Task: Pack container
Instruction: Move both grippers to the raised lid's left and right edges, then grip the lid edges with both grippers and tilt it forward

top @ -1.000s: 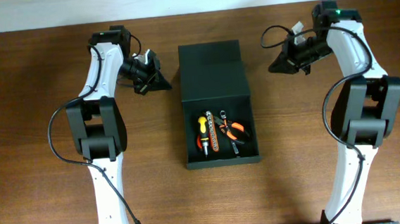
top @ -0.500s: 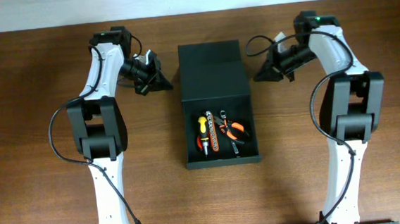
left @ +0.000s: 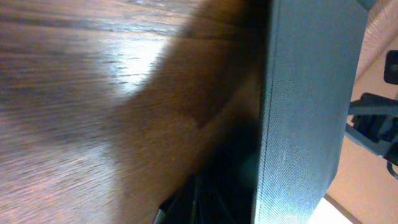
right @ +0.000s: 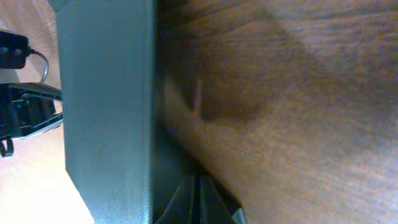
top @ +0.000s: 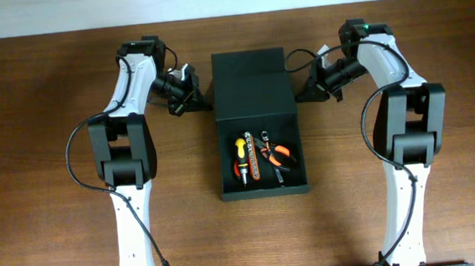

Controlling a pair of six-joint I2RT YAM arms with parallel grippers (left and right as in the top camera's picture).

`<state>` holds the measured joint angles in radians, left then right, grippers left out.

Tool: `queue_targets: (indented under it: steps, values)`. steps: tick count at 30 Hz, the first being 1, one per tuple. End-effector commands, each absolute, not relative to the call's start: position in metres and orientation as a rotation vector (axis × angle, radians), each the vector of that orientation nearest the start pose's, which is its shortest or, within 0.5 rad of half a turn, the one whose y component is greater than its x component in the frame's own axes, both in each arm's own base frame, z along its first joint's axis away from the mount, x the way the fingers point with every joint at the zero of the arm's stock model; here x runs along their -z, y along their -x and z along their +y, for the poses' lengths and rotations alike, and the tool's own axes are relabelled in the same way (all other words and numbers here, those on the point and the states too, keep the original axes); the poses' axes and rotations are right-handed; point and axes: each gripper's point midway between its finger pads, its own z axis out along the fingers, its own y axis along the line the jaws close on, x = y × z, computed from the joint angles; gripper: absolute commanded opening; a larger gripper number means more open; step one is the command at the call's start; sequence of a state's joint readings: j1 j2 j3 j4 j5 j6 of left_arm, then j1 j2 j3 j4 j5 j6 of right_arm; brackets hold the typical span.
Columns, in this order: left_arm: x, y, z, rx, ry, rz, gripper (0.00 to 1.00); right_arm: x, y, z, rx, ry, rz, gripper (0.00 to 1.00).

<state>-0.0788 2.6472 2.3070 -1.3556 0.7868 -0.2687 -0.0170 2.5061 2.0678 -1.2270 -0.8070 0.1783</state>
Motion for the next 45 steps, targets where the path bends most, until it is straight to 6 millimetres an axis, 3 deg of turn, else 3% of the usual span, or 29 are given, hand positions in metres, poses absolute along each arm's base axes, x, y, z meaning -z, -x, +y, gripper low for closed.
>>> queue_targets:
  steps: [1, 19, 45]
  values:
    - [-0.019, -0.468, -0.163, 1.287, 0.352, 3.112, 0.02, -0.021, -0.463, 0.117, -1.314, -0.35, 3.008, 0.04]
    - [-0.018, -0.469, -0.177, 1.283, 0.359, 3.113, 0.02, -0.021, -0.467, 0.117, -1.31, -0.341, 2.993, 0.04]
    - [-0.018, -0.473, -0.177, 1.283, 0.351, 3.099, 0.02, -0.026, -0.472, 0.132, -1.37, -0.33, 2.955, 0.04]
